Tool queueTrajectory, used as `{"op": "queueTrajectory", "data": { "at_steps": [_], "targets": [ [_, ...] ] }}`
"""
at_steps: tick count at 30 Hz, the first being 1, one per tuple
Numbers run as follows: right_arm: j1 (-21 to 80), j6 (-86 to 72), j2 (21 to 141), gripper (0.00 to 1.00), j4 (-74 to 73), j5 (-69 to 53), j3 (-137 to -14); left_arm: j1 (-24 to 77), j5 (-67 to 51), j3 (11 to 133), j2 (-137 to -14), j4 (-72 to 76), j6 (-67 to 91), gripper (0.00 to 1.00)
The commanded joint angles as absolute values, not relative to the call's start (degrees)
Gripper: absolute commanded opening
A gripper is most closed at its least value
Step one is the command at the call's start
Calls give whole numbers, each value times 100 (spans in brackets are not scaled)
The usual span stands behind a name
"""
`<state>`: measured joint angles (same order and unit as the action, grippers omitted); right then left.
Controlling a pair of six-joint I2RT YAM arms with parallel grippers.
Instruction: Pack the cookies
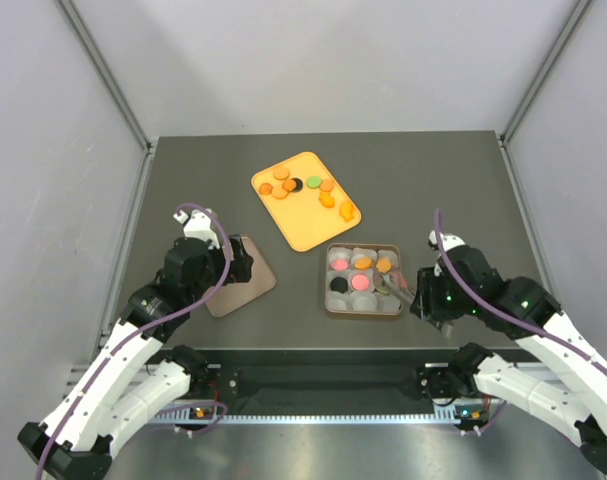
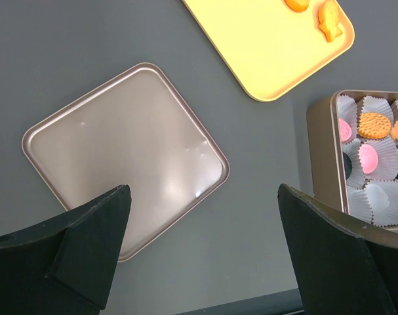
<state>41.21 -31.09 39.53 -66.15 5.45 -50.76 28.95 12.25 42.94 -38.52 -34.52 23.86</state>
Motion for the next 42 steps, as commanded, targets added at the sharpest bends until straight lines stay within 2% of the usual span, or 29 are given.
{"op": "queueTrajectory", "data": {
  "at_steps": [1, 6, 17, 31, 35, 42],
  "targets": [
    [4131, -3015, 4086, 42, -6329, 431, -5730, 2918, 1204, 4280, -3850, -3331, 2347, 99],
    [4131, -2681, 4850, 43, -5715, 509, -6423, 2918, 1213, 4280, -3876, -3322, 2347, 99],
    [3788, -1811, 7565, 42, -4264, 581, -8015, 2918, 1257, 4280, -3894, -3340, 2355, 99],
    [3586, -1135, 10913, 38, -3832, 817, -10396, 2918, 1362, 4289, -3902, -3366, 2382, 99],
    [3586, -1020, 11381, 39, -3929, 1089, -10906, 2918, 1371, 4280, -3902, -3366, 2382, 99],
    [3586, -975, 11672, 39, -3999, 1230, -11100, 2918, 1345, 4289, -3946, -3366, 2382, 99]
  ]
}}
